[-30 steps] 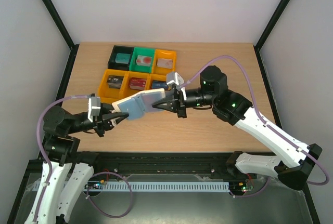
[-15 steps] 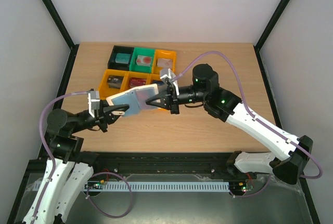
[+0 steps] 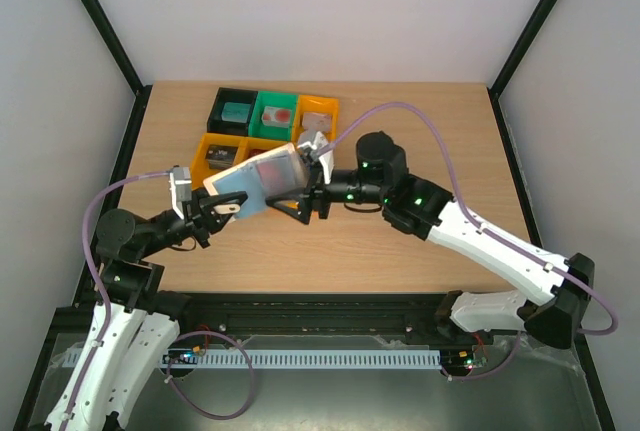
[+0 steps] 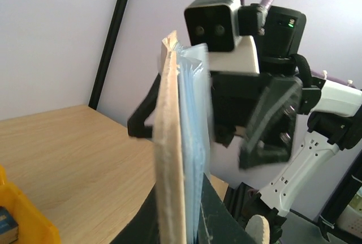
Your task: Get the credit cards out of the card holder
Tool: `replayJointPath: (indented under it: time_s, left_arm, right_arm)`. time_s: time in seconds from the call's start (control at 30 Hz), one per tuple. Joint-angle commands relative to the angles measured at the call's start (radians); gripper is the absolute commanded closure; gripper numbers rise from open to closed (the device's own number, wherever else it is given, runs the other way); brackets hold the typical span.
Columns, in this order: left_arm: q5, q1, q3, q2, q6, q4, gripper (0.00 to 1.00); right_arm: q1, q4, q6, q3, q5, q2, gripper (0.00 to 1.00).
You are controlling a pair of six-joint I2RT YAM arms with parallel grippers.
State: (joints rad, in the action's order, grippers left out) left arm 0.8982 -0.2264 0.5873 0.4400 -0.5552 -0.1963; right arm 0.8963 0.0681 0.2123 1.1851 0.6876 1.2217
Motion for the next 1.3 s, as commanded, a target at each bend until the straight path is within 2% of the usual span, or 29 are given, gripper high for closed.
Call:
replayJointPath:
  time_s: [0.0,0.13,0.23,0.3,0.37,0.47,0.5,0.53,0.6,0.63,0.73,0.87,1.0,1.17,1.27]
  left_arm:
    - [-0.003,-0.005,0.006,0.003,-0.012,-0.054,0.98]
    - [0.002,-0.005,0.008,0.005,-0.009,-0.048,0.98]
    - [0.011,-0.005,0.005,0.004,-0.006,-0.045,0.98]
    - [0.017,-0.005,0.003,0.002,-0.002,-0.040,0.98]
    - [0.023,-0.005,0.001,0.003,-0.007,-0.043,0.98]
    - [0.049,-0.006,-0.002,0.003,-0.017,-0.060,0.98]
    - [0.062,-0.005,-0.003,0.003,-0.028,-0.069,0.98]
    - [0.073,-0.005,-0.003,0.001,-0.039,-0.076,0.92]
    - [0.090,-0.005,0.000,-0.005,-0.056,-0.081,0.69]
    - [0.098,-0.003,0.000,-0.008,-0.064,-0.082,0.65]
    - [0.106,0.006,-0.010,-0.025,-0.091,-0.097,0.63]
    - [0.123,0.029,-0.036,-0.050,-0.113,-0.143,0.55]
    - [0.146,0.033,-0.035,-0.057,-0.051,-0.135,0.56]
    - [0.110,0.032,-0.050,-0.051,-0.034,-0.127,0.67]
    - [0.117,0.032,-0.063,-0.053,-0.057,-0.151,0.70]
  right_arm:
    - [0.086,-0.020,-0.031,0.002,-0.058,0.050,0.13]
    - [0.133,-0.037,-0.040,0.032,-0.127,0.090,0.12]
    - [0.134,-0.084,-0.022,0.017,-0.174,0.087,0.25]
    - [0.134,-0.106,-0.010,0.009,-0.202,0.078,0.39]
    - [0.133,-0.119,0.001,0.007,-0.220,0.076,0.58]
    - [0.132,-0.117,0.002,0.009,-0.222,0.075,0.96]
    - [0.131,-0.112,0.000,0.008,-0.220,0.071,0.98]
    - [0.129,-0.104,-0.005,0.005,-0.214,0.064,0.98]
    - [0.113,-0.096,-0.007,-0.006,-0.169,0.043,0.98]
    - [0.097,-0.102,-0.003,-0.017,-0.127,0.029,0.98]
    - [0.053,-0.139,0.016,-0.057,0.024,-0.014,0.98]
    - [0.022,-0.138,0.004,-0.063,0.147,-0.036,0.98]
    - [0.021,-0.146,0.005,-0.058,0.225,-0.034,0.98]
    - [0.021,-0.137,0.007,-0.047,0.269,-0.011,0.98]
    - [0.021,-0.128,-0.003,-0.038,0.337,-0.003,0.98]
